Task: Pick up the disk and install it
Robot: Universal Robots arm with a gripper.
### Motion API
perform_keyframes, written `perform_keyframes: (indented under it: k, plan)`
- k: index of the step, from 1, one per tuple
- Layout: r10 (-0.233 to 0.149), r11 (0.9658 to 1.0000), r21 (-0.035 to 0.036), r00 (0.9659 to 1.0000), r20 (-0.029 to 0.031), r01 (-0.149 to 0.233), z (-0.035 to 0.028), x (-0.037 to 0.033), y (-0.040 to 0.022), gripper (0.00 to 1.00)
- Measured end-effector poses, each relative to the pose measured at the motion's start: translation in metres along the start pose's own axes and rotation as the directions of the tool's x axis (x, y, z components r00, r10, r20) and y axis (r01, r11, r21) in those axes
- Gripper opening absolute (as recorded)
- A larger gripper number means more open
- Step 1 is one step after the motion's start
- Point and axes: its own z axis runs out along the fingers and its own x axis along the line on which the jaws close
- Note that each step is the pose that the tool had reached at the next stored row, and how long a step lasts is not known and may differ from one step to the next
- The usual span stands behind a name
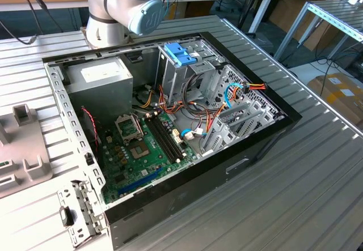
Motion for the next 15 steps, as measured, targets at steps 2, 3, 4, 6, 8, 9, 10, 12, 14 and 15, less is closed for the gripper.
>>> perform_keyframes:
  k: [2, 3, 4, 6, 8, 9, 10, 12, 14, 15]
  plan:
    - [0.000, 1.0000, -0.0001, 1.0000, 0.0000, 0.000, -0.0012, 0.0000, 0.0001, 0.37]
    - [0.000, 1.0000, 0.0000, 1.0000, 0.0000, 0.000, -0.0025, -0.0001, 0.0001, 0.37]
    - [0.000, 1.0000, 0.0000, 1.0000, 0.0000, 0.000, -0.0033, -0.0001, 0.0001, 0.37]
    - [0.000, 1.0000, -0.0001, 1.0000, 0.0000, 0.000, -0.0044, -0.0001, 0.0002, 0.37]
    - [0.000, 1.0000, 0.0000, 1.0000, 0.0000, 0.000, -0.0062, -0.0002, 0.0003, 0.37]
    - [0.000, 1.0000, 0.0000, 1.0000, 0.0000, 0.000, -0.0071, -0.0002, 0.0003, 0.37]
    - [0.000, 1.0000, 0.0001, 1.0000, 0.0000, 0.000, -0.0078, -0.0002, 0.0004, 0.37]
    - [0.000, 1.0000, 0.0000, 1.0000, 0.0000, 0.000, -0.0113, -0.0004, 0.0005, 0.37]
    - [0.000, 1.0000, 0.0000, 1.0000, 0.0000, 0.000, -0.0162, -0.0005, 0.0007, 0.37]
    - [0.000, 1.0000, -0.0001, 1.0000, 0.0000, 0.000, -0.0231, -0.0008, 0.0010, 0.37]
